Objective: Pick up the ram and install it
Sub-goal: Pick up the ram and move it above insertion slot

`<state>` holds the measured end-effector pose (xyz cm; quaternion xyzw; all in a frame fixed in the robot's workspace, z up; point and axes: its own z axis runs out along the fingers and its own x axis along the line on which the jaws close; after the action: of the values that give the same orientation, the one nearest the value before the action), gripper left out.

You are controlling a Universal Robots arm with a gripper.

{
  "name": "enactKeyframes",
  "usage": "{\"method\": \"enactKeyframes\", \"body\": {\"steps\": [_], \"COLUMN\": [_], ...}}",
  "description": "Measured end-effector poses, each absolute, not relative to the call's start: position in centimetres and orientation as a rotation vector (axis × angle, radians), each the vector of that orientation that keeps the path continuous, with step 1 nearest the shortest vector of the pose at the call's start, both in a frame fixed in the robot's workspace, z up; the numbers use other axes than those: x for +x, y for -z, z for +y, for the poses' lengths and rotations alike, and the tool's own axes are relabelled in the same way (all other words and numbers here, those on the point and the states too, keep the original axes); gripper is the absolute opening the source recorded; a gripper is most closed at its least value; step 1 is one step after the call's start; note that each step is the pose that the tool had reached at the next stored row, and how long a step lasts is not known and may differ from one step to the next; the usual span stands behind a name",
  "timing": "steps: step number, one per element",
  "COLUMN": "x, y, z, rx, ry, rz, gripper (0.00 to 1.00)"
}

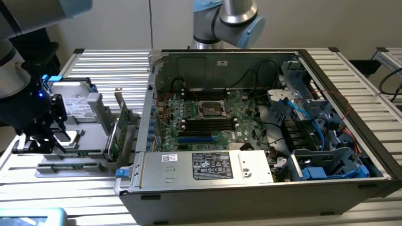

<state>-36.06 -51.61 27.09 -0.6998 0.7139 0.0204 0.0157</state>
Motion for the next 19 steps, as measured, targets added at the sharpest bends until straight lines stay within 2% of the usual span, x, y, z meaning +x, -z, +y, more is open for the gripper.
{"method": "enactKeyframes", "body": {"steps": [19], "x": [-35.4], "y": [-23.6], "z": [-52.4], "rx": [-2.177], "ry": [-0.063], "rz": [2.221], "gripper": [0.37]}}
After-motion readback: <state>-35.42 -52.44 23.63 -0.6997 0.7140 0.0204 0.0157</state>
